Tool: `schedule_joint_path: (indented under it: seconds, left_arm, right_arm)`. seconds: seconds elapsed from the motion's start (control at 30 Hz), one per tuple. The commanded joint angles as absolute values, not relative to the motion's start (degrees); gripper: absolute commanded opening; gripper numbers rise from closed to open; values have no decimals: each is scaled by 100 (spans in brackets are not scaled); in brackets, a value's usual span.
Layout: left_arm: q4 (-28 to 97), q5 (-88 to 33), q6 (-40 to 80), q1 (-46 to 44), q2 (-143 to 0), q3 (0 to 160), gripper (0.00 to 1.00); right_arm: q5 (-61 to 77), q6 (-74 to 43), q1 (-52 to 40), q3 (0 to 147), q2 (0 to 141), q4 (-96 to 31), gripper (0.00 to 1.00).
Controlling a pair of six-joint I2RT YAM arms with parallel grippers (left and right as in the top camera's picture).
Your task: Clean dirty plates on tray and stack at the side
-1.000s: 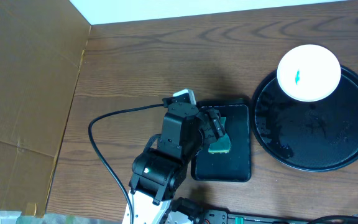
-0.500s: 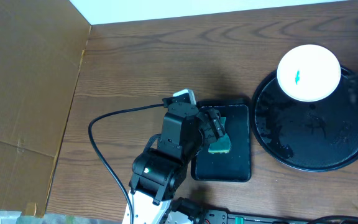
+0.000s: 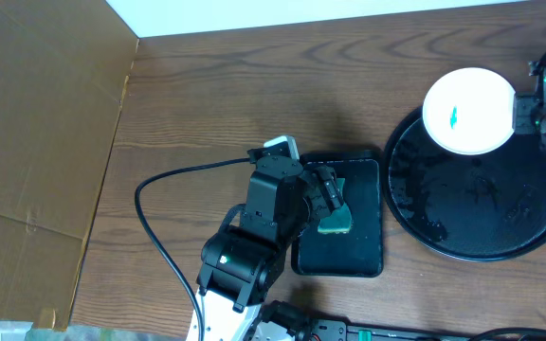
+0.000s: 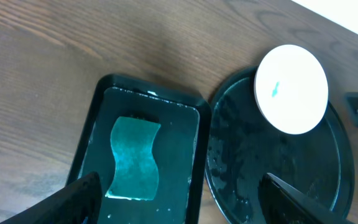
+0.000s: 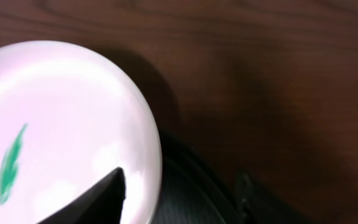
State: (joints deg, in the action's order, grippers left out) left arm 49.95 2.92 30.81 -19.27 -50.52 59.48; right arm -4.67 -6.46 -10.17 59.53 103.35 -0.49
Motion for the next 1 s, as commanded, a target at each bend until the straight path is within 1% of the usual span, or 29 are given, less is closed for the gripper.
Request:
schedule_joint_path:
  seconds: [0.0,0.07,0.13,0.23,0.27,0.37,0.4,0.6,0.87,0.97]
  left_arm:
    - [5011,298,3024,-1903,-5059,6045,81]
    - [5011,298,3024,-1903,-5059,6045,81]
    - [5011,298,3024,-1905,-5059,6045,81]
    - [5011,298,3024,-1905,-5059,6045,81]
    - [5011,298,3024,-1905,-5059,6045,81]
    - [5011,298,3024,-1905,-5059,6045,81]
    - [5011,298,3024,-1905,-5059,6045,81]
    - [5011,298,3024,-1905,-5059,6045,81]
    - [5011,298,3024,-1905,-5059,6045,81]
    - [5011,298,3024,-1905,-5059,6045,81]
  right_arm:
    - [-462,-884,-1035,5996,10720,189,47]
    - [-462,-1181,-1033,5996,10914,325,43]
    - [-451,-1476,-1017,5996,11087,401,36]
    - [-329,-1671,-1017,5996,11268,399,28]
    - [-167,-1671,-1020,5996,11321,390,21]
    - [36,-1671,-1022,5996,11323,390,7]
    - [40,-1671,-1022,5996,11281,384,1]
    - [93,-1669,-1022,5996,10562,-80,1]
    - [95,-1667,-1022,5996,8986,-1535,1]
    - [163,-1518,-1022,5996,8781,-1785,1]
